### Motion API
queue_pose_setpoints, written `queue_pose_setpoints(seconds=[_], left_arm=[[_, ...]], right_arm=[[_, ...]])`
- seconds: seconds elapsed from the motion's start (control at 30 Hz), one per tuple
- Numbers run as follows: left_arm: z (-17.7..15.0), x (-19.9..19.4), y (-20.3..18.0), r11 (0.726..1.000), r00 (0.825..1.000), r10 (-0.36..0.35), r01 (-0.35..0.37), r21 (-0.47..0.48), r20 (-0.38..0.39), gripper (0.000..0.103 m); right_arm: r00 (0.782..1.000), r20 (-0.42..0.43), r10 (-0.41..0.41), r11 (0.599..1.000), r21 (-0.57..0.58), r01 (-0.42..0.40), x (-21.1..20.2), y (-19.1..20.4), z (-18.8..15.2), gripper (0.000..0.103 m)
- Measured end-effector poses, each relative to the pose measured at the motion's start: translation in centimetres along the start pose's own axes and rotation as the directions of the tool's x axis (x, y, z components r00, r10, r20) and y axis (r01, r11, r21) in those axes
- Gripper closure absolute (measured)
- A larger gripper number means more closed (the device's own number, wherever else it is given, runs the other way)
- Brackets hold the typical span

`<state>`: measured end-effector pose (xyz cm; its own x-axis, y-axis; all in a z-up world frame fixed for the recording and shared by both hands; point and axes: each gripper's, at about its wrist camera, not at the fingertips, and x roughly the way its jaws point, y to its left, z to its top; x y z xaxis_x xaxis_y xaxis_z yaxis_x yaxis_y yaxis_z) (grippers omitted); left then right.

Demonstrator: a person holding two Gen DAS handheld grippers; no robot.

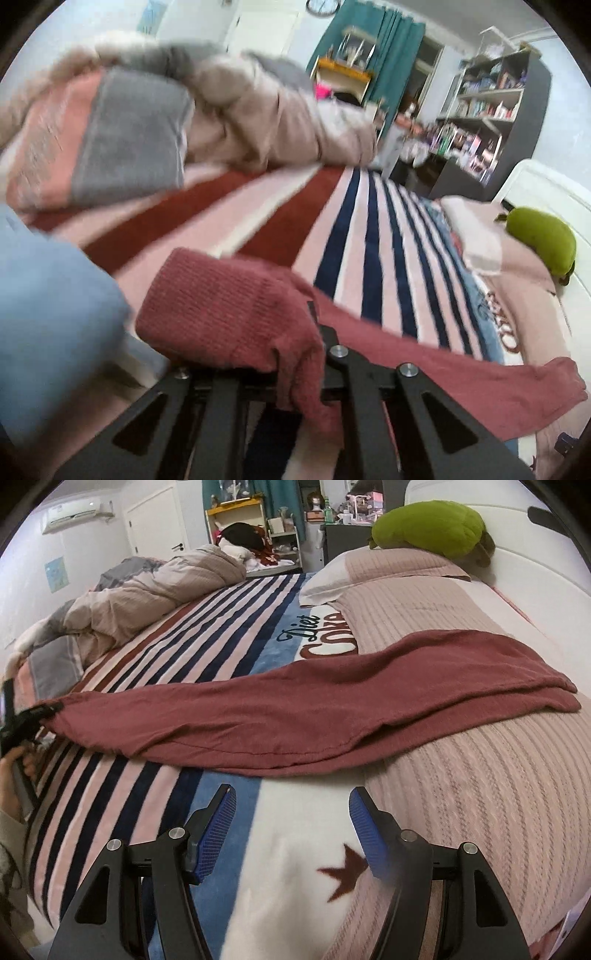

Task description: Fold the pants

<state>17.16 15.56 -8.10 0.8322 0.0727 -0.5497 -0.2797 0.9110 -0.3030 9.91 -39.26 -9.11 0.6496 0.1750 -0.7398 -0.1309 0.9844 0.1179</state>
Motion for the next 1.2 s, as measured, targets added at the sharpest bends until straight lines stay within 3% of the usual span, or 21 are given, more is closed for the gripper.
queue_pose_setpoints(seconds=[0.13,0.37,0.63,0.77,0.97,1.2], left_arm=[[2.0,-5.2,0.3,1.000,0.997,0.002,-0.004,0.031,0.072,0.098],[4.1,-13.0,2.9,0.998,0.990,0.052,-0.057,0.040,0.128,0.098],[4.8,-19.0,7.4,0.988,0.976,0.148,-0.152,0.015,0.158,0.098],[4.3,-18.5,5.9,0.983,0.987,0.126,-0.137,0.121,0.100,0.098],[2.3,-15.0,0.5,0.971,0.999,0.045,-0.047,0.235,0.015,0.098],[-1.4,-9.7,-8.9,0.942,0.990,-0.091,0.121,0.313,-0.109,0.098]], right_arm=[[1.000,0.018,0.014,1.000,0.007,-0.014,-1.7,0.0,0.1,0.043],[0.996,0.053,0.067,0.998,-0.012,-0.066,-6.0,2.1,-0.8,0.043],[0.989,0.004,0.146,0.989,-0.040,-0.145,-7.3,5.8,-3.7,0.043],[0.984,-0.011,0.175,0.984,-0.041,-0.176,-6.6,6.8,-4.3,0.043],[0.979,-0.005,0.203,0.979,-0.031,-0.204,-6.0,6.8,-4.2,0.043],[0.978,0.017,0.206,0.979,-0.007,-0.206,-6.3,5.1,-4.3,0.043]])
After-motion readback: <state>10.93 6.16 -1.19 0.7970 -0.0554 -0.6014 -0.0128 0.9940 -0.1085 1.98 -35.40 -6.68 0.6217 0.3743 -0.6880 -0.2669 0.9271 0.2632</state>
